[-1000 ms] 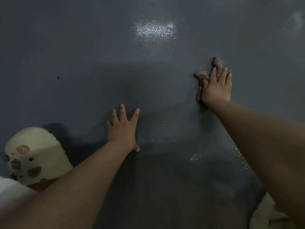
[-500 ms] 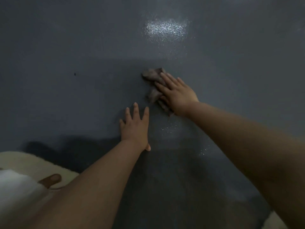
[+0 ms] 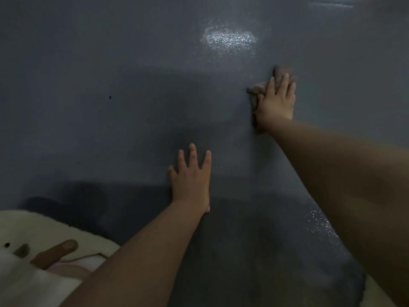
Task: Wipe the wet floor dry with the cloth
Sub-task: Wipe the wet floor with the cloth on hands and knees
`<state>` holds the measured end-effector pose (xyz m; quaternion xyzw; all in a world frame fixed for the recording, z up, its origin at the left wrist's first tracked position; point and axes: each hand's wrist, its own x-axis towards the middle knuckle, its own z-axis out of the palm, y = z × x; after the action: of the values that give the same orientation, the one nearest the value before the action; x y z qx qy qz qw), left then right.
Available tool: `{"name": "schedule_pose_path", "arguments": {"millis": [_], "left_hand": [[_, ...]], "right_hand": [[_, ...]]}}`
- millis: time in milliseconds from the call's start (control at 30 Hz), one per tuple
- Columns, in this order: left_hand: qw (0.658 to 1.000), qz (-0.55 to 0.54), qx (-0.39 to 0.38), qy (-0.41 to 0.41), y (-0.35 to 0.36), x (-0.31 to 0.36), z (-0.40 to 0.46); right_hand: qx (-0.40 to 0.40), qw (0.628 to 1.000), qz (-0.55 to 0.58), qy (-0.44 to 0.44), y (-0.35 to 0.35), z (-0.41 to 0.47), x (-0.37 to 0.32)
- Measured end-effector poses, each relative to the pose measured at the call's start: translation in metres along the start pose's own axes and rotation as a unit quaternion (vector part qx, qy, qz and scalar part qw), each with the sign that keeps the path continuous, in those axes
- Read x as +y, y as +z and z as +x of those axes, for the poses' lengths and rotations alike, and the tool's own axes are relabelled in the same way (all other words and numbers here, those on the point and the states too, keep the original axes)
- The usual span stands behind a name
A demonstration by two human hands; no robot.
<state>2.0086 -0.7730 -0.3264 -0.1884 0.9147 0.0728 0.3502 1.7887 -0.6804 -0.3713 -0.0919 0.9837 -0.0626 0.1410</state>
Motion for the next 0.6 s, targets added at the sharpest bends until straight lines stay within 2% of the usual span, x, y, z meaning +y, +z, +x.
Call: {"name": "schedule_pose_path", "arguments": {"millis": [133,233,300,367,467,533,600], "left_hand": [[0.999,-0.025,0.026,-0.008,0.003,0.002,0.002],[0.999,-0.028,0.038,-0.003,0.005,0.0,0.003],[0.999,-0.029,0.042,-0.002,0.006,-0.002,0.002],[0.999,-0.033,0.034,0.004,0.005,-0.005,0.0],[1.0,-0.023,0.007,0.017,0.002,-0.008,-0.002],[0.999,-0.025,-0.005,0.023,0.003,-0.008,-0.004],[0.999,-0.035,-0.009,0.029,0.004,-0.011,-0.009]], "right_hand": [[-0.039,0.978,-0.073,-0.19,0.022,-0.012,-0.07],[-0.126,0.926,-0.063,-0.35,0.029,-0.053,-0.121],[-0.179,0.899,-0.022,-0.4,0.019,-0.072,-0.136],[-0.171,0.906,0.074,-0.381,0.006,-0.082,-0.132],[-0.083,0.942,0.22,-0.239,-0.009,-0.106,-0.1],[-0.056,0.964,0.229,-0.125,-0.012,-0.13,-0.073],[-0.077,0.974,0.21,-0.038,-0.011,-0.154,-0.05]]}}
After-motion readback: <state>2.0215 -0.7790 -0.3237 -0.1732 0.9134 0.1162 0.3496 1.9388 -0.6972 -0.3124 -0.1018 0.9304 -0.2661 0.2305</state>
